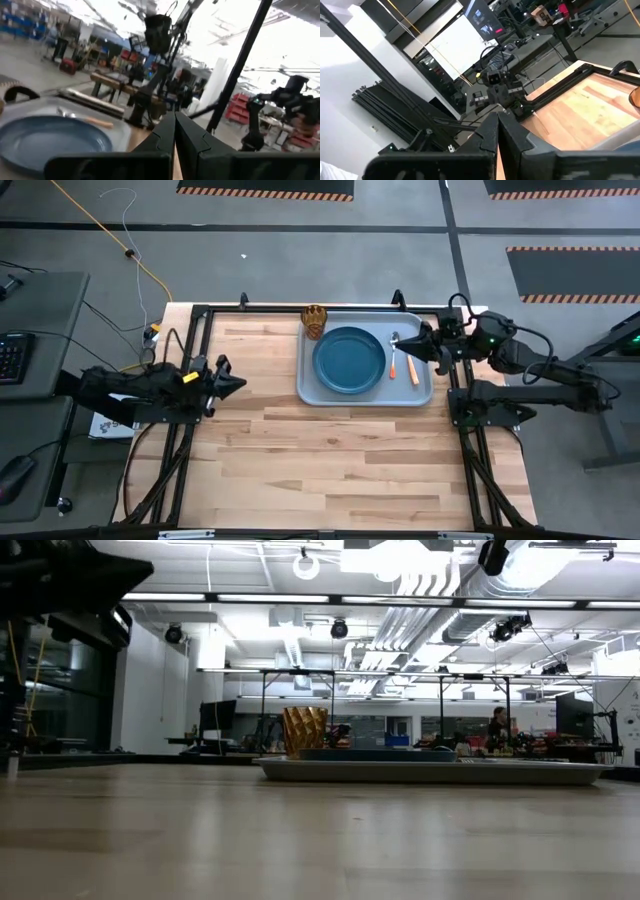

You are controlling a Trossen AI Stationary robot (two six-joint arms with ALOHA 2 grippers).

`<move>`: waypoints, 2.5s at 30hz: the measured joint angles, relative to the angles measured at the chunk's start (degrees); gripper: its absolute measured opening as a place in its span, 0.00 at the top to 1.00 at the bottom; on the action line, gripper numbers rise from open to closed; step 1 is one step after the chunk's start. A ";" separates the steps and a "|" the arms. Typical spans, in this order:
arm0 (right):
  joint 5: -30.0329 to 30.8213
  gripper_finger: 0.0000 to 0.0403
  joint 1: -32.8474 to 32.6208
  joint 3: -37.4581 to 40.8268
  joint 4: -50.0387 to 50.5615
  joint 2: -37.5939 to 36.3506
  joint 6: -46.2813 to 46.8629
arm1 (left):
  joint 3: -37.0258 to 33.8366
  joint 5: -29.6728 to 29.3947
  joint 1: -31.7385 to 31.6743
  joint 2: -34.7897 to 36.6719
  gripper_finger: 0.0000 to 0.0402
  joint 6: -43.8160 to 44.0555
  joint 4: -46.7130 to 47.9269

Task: Pick and place plate/cup/fork/spoon on tray
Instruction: Return to Home Position

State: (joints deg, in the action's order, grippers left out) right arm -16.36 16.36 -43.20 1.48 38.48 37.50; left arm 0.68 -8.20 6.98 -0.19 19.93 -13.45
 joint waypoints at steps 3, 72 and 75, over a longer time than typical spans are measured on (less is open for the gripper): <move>1.49 1.00 -1.38 0.00 0.00 0.01 0.03 | 0.04 -1.13 -0.93 -0.02 1.00 -1.84 0.41; 19.09 1.00 -18.77 42.49 -2.39 -36.73 -19.99 | 0.07 0.12 -3.28 -0.17 1.00 -4.07 2.94; 16.86 1.00 -18.77 42.49 -1.96 -36.17 -18.22 | 0.07 0.12 -3.28 -0.17 1.00 -4.07 3.31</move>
State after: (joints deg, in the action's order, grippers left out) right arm 0.50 -2.42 -0.71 -0.48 2.31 19.28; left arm 0.75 -8.08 3.70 -0.36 15.86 -10.13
